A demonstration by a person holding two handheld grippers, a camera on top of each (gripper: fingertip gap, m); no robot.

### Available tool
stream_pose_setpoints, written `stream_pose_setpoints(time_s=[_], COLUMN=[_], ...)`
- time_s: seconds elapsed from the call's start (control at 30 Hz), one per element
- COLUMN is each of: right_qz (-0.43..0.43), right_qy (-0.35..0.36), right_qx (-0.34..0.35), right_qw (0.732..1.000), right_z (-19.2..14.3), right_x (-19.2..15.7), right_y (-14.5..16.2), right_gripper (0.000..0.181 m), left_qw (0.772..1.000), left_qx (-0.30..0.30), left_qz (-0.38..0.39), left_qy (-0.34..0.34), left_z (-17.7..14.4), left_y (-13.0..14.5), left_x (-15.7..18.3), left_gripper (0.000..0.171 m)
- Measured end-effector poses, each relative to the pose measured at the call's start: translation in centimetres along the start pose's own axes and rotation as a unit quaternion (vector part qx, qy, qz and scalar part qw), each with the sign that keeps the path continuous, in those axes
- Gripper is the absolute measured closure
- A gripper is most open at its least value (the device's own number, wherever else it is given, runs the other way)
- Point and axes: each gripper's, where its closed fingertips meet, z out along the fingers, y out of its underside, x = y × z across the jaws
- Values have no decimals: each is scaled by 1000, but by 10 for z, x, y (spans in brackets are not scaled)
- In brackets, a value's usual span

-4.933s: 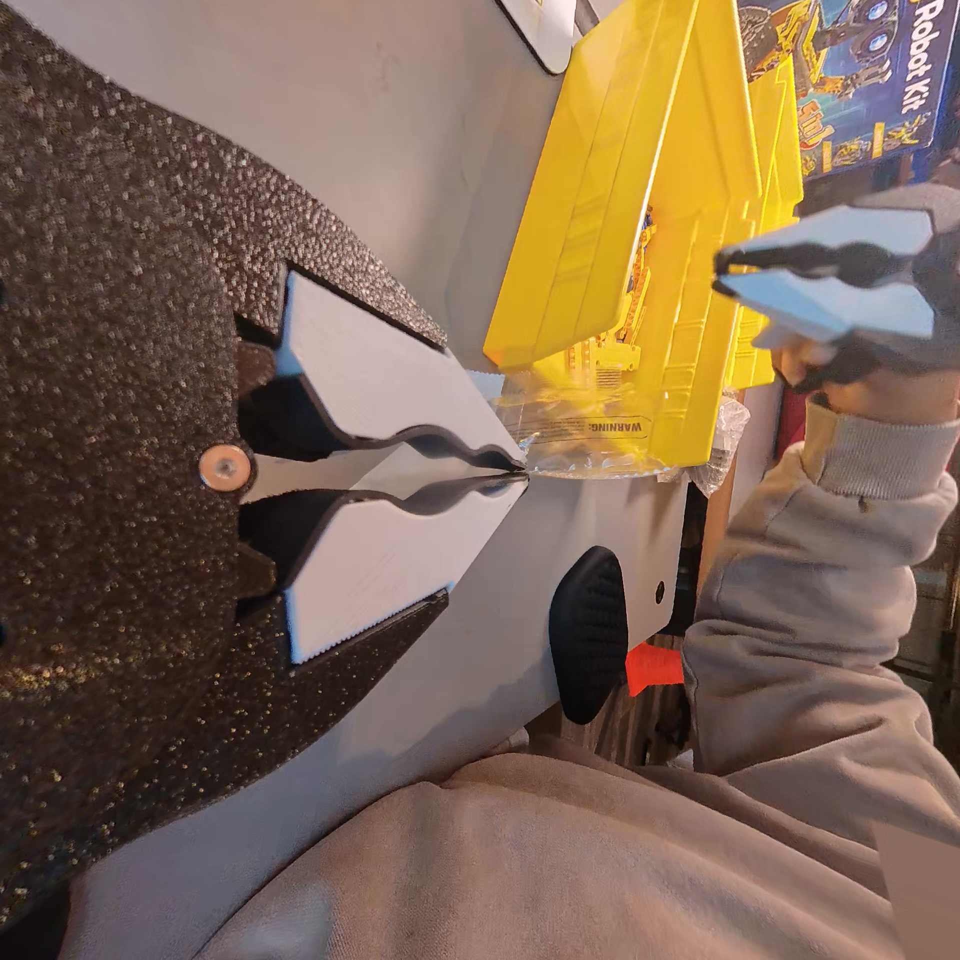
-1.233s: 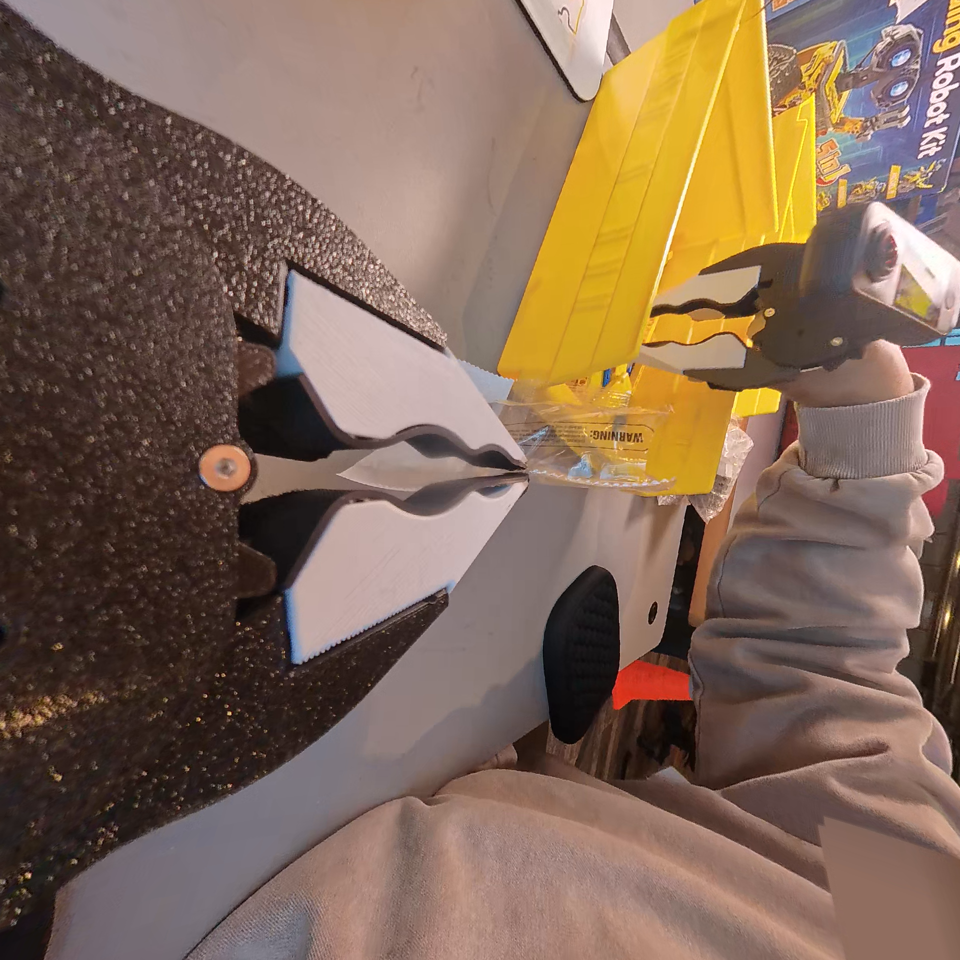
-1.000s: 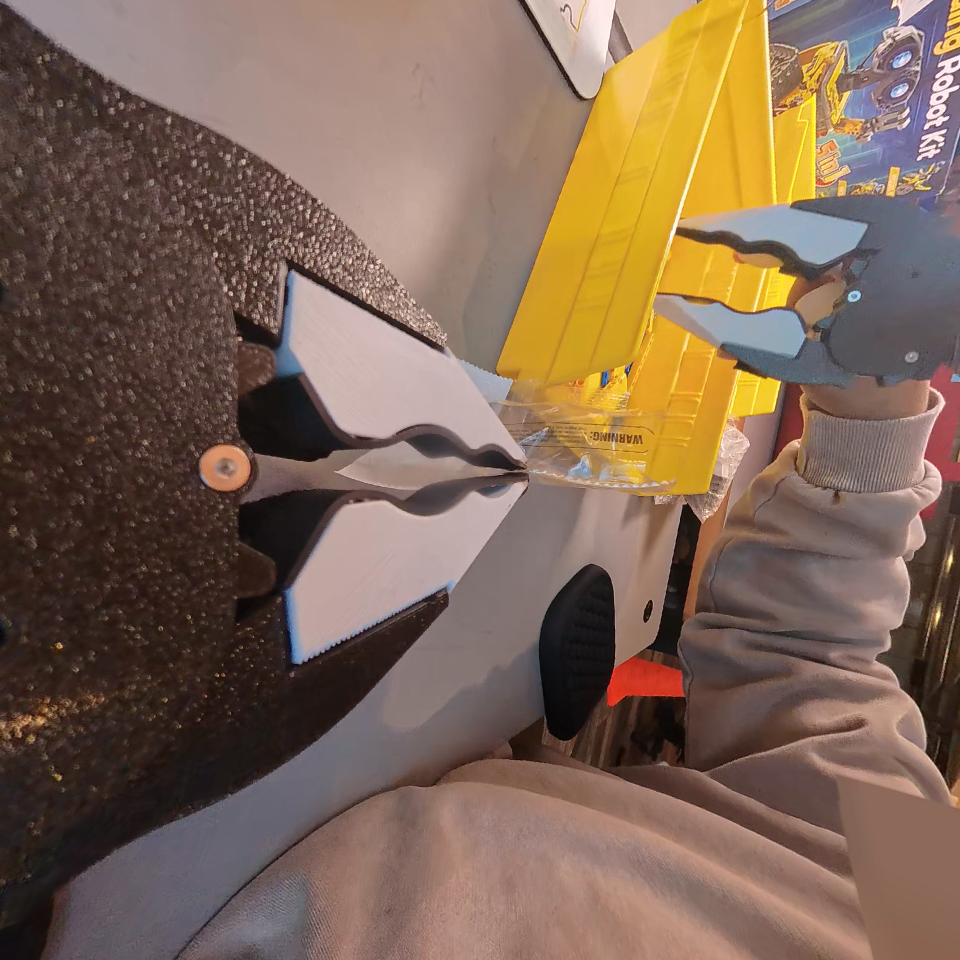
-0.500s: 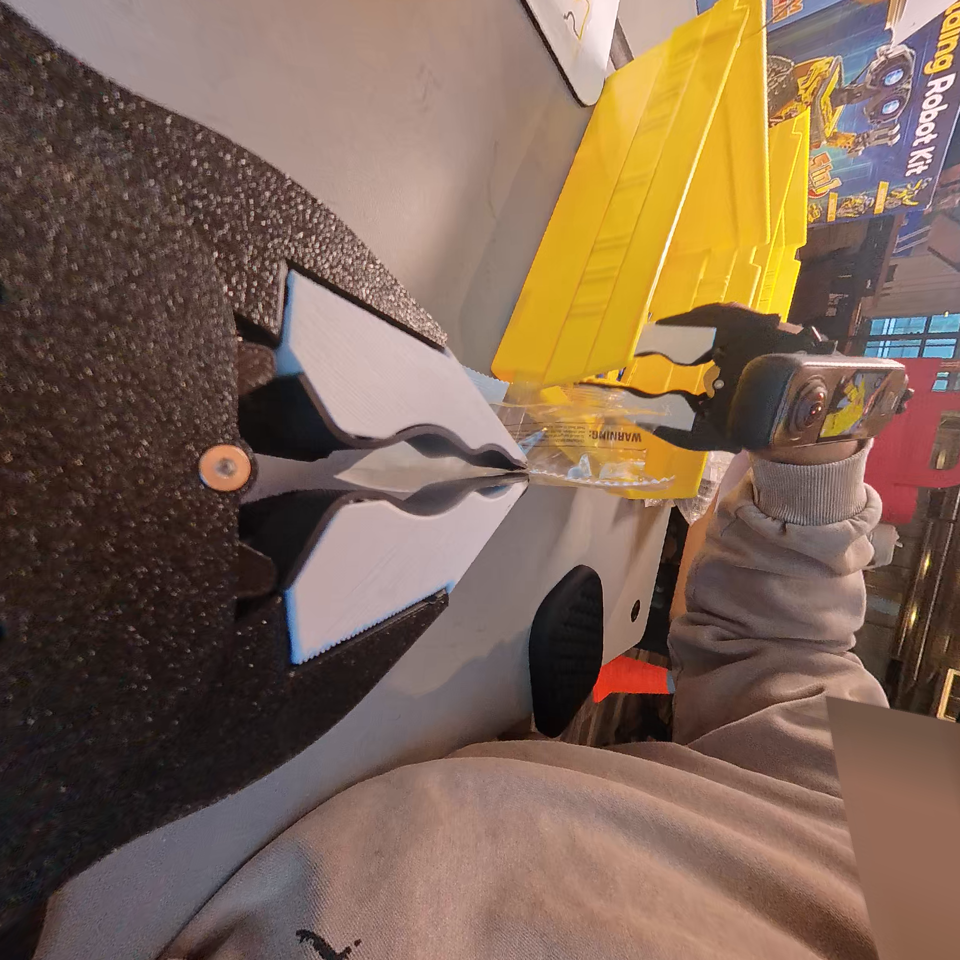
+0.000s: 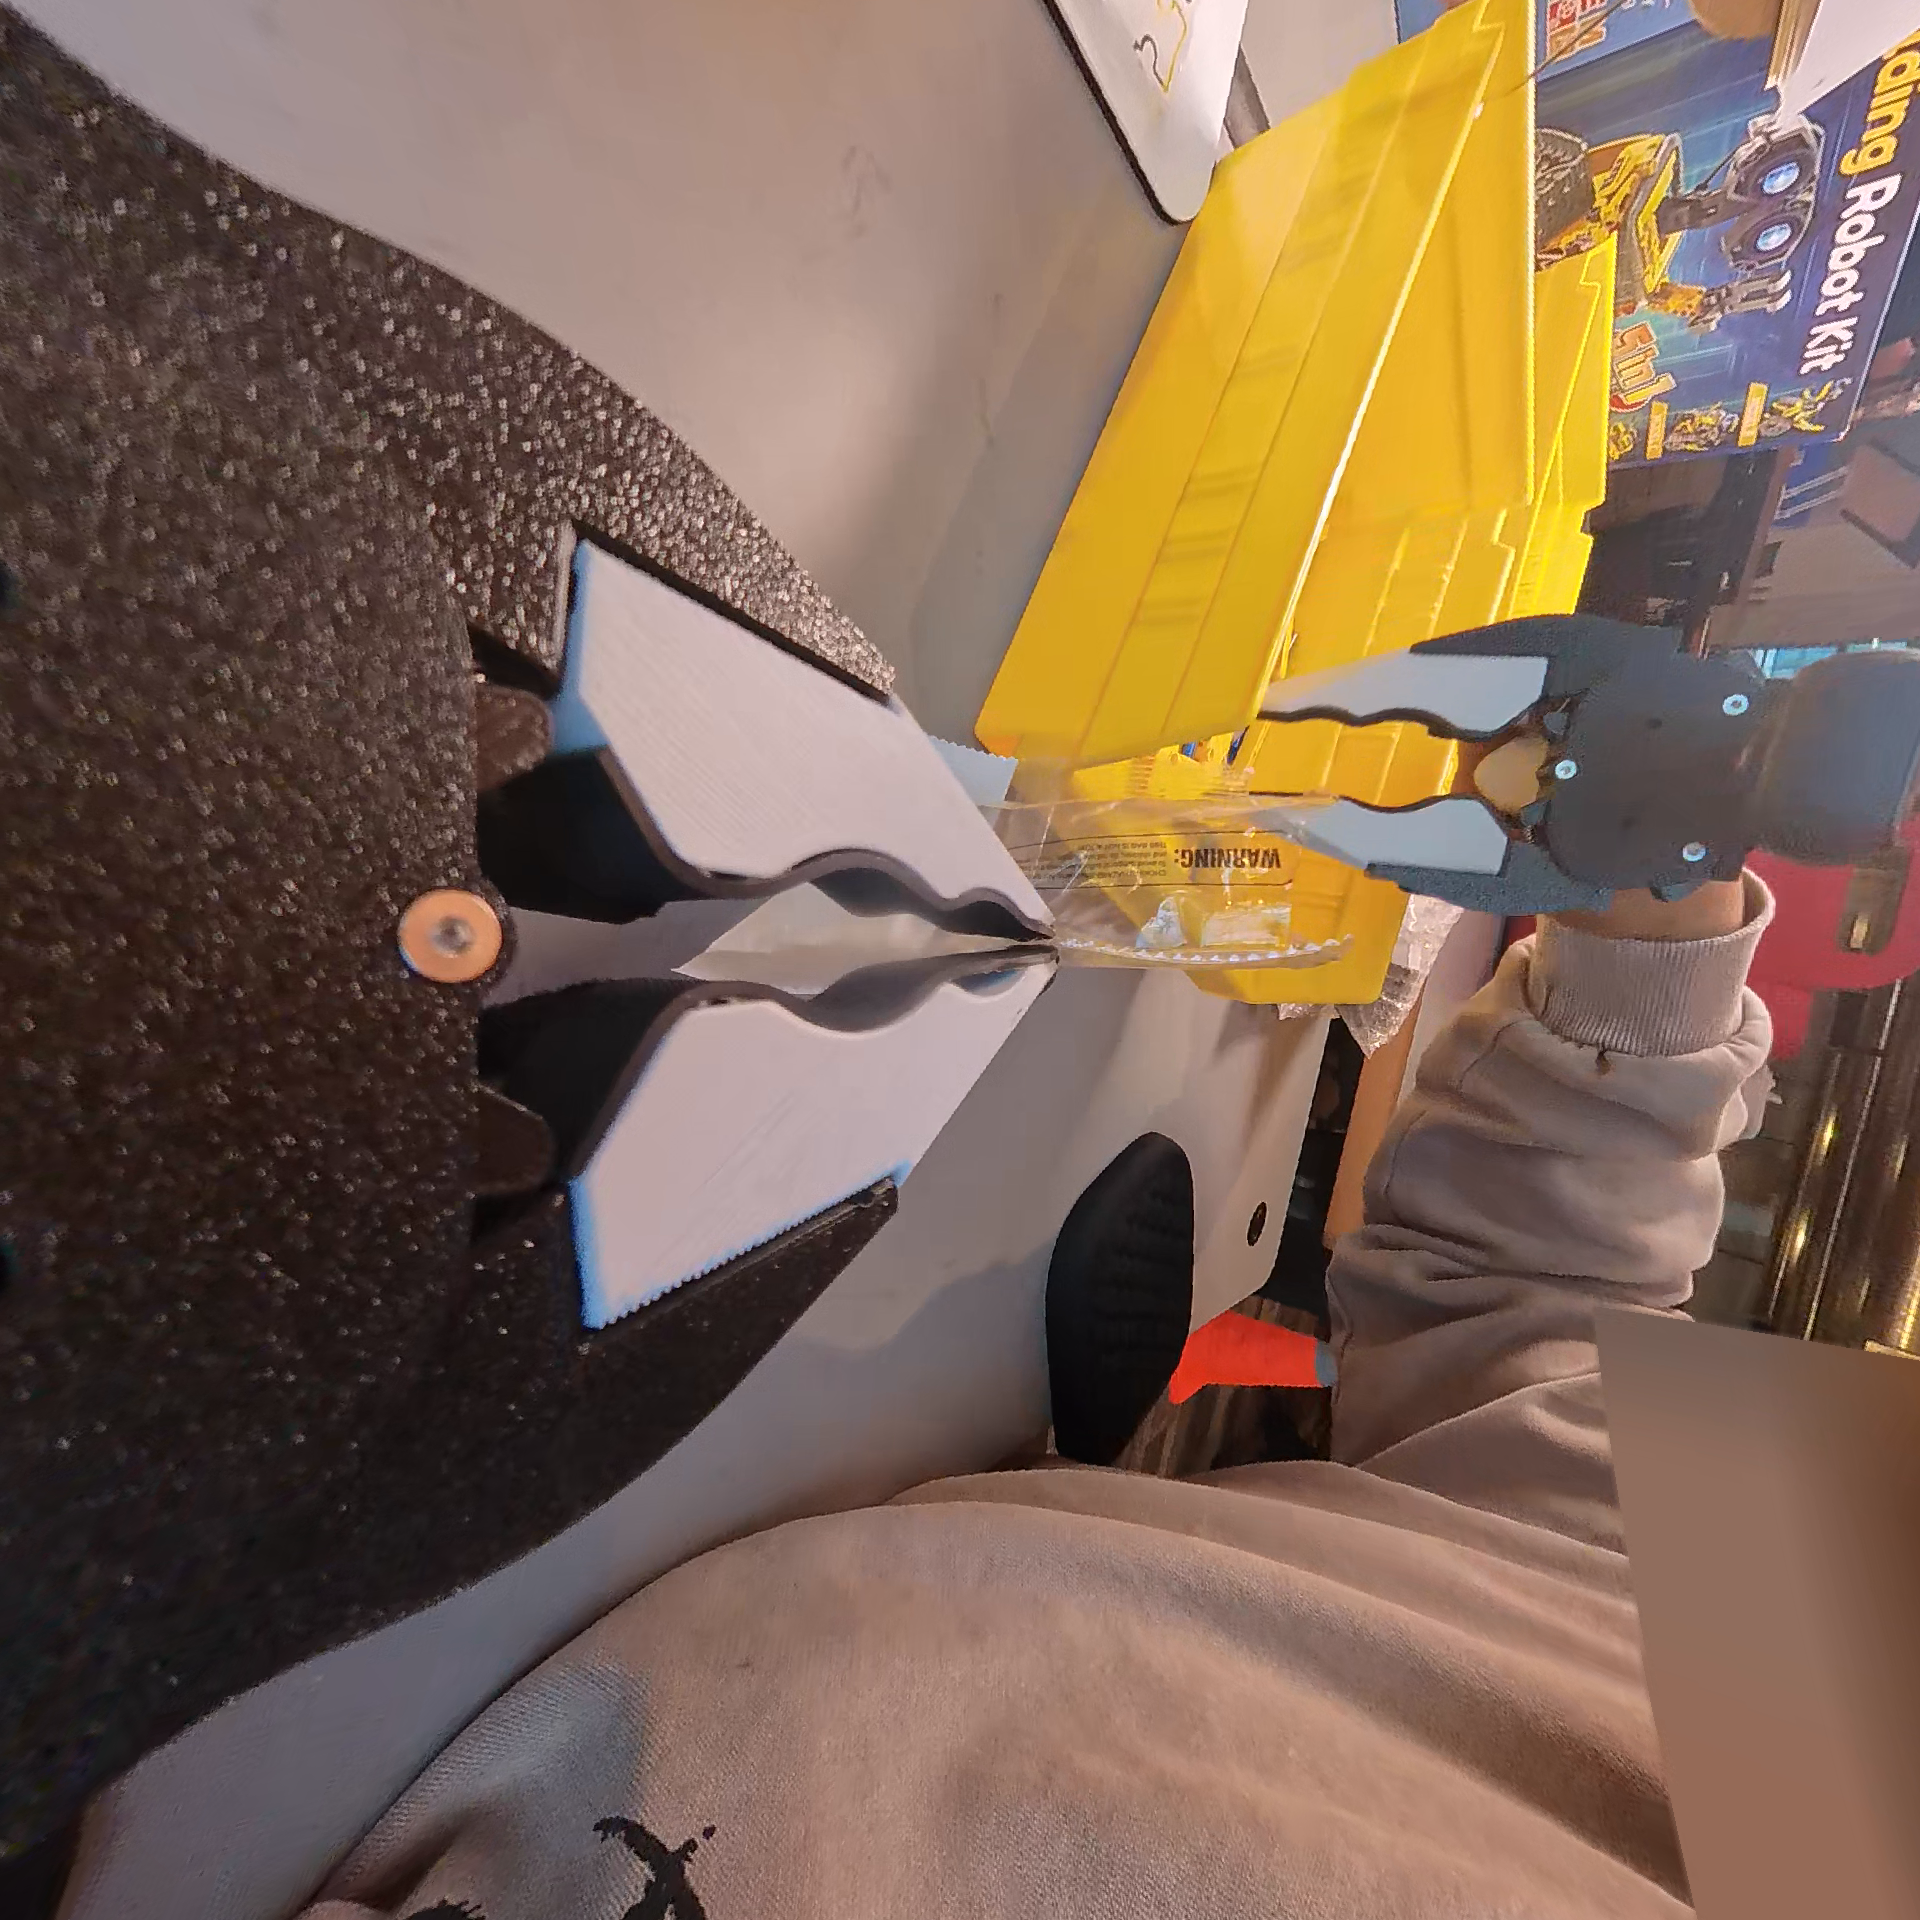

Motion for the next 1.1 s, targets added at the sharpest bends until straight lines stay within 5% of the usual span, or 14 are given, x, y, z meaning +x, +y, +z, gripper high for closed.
stream_pose_setpoints(time_s=[0.17, 0.37, 0.6, 0.77, 0.97, 1.1], right_qz=[-22, -42, -1, 32, 55, 52], right_qy=[-29, -10, 81, 144, 71, 46], right_qx=[23, -27, 9, -79, -152, -175], right_qw=[999, 999, 997, 986, 984, 982], right_z=[27, 45, 2, -26, -2, 2], right_x=[-20, -10, 33, 75, 70, 69], right_y=[-21, -5, 1, 54, 94, 97], right_gripper=[162, 162, 170, 163, 146, 174], left_qw=[1000, 1000, 1000, 1000, 1000, 1000], left_qx=[-1, 2, 1, 0, -2, -3], left_qz=[-1, 0, -1, 0, 2, 3], left_qy=[0, -2, 1, 1, 0, 1], left_z=[1, 0, 0, 1, 1, 1], left_y=[0, 0, 0, 0, 1, 1], left_x=[0, 0, 0, 1, 1, 1], left_gripper=[171, 171, 171, 171, 171, 171])
